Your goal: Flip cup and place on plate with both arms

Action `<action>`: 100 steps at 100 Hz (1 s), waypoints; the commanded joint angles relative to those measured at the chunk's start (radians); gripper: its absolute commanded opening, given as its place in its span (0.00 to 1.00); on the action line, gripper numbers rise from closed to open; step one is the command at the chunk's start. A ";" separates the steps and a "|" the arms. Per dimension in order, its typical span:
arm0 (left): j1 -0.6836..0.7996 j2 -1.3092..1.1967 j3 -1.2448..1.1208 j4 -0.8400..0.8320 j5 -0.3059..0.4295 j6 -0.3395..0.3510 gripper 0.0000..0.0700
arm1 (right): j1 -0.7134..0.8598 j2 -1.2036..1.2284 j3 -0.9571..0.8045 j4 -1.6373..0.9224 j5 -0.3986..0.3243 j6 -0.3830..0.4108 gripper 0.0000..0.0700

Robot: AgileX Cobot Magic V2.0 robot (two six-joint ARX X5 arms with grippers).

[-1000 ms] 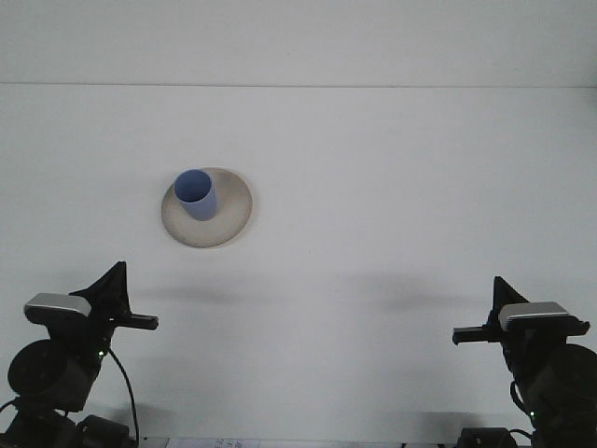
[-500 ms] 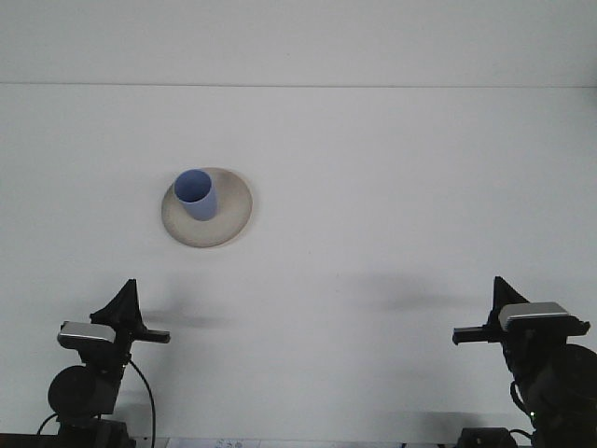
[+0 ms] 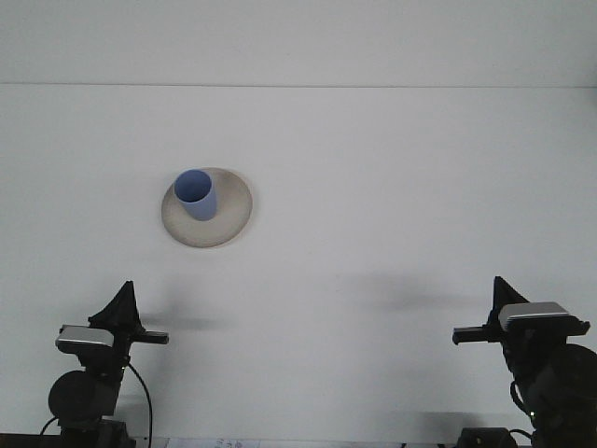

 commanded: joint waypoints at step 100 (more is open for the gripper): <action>0.000 -0.002 -0.018 0.010 0.005 -0.016 0.02 | 0.002 -0.256 -0.346 0.431 0.026 0.006 0.00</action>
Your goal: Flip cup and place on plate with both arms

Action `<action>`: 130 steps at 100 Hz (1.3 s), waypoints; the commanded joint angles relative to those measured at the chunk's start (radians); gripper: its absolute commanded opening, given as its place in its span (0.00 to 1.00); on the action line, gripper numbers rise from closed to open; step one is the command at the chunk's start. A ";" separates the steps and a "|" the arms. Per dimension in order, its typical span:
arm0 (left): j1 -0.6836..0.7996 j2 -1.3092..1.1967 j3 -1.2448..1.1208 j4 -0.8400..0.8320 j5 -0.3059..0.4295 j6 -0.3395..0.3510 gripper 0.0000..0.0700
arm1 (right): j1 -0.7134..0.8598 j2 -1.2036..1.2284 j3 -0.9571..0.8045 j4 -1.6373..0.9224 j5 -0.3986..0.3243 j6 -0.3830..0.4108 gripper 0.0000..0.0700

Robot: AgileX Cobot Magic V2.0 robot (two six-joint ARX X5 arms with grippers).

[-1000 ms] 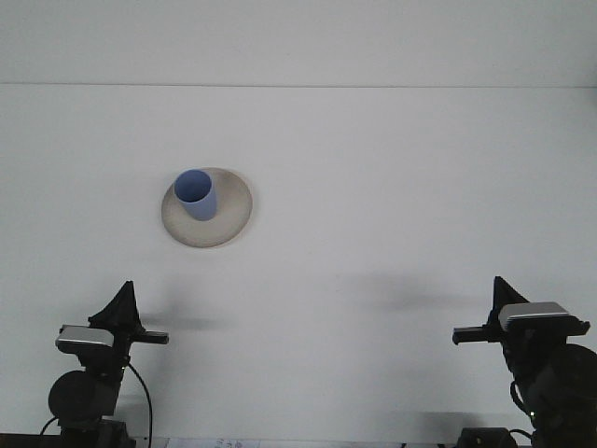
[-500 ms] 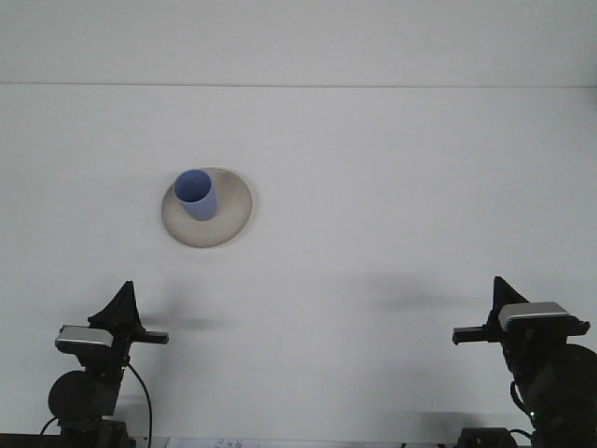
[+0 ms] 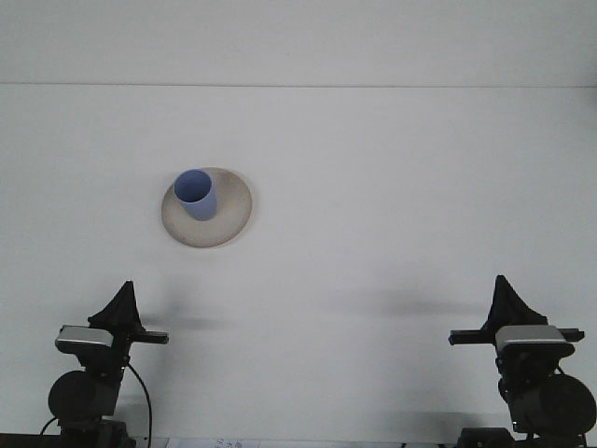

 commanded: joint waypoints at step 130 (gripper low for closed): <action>0.000 -0.001 -0.018 0.010 0.005 -0.003 0.02 | 0.000 -0.179 -0.431 0.367 0.000 0.007 0.00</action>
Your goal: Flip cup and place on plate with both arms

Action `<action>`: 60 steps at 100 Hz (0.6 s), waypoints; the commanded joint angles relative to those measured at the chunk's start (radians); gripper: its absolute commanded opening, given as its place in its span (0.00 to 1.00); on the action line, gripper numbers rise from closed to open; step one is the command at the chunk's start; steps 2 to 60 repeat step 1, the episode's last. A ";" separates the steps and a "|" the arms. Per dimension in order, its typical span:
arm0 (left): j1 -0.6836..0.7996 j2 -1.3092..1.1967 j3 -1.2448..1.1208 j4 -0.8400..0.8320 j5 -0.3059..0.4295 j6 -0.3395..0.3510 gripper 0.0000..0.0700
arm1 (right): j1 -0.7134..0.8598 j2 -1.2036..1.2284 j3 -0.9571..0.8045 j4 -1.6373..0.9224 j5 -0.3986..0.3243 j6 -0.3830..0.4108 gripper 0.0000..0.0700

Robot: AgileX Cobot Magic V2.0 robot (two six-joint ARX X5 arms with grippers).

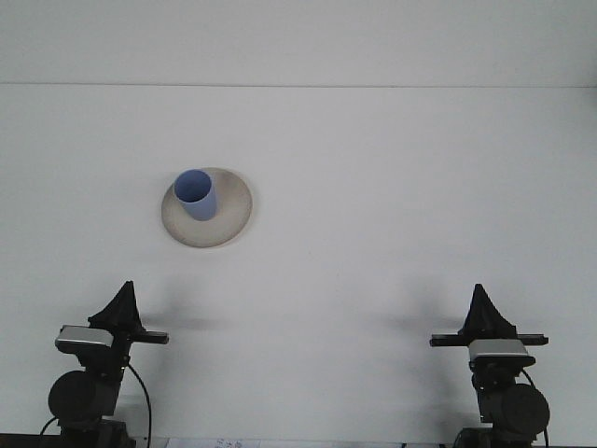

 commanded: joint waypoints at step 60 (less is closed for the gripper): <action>0.000 -0.001 -0.018 0.010 0.004 0.000 0.02 | 0.001 -0.001 -0.002 0.010 0.001 0.007 0.00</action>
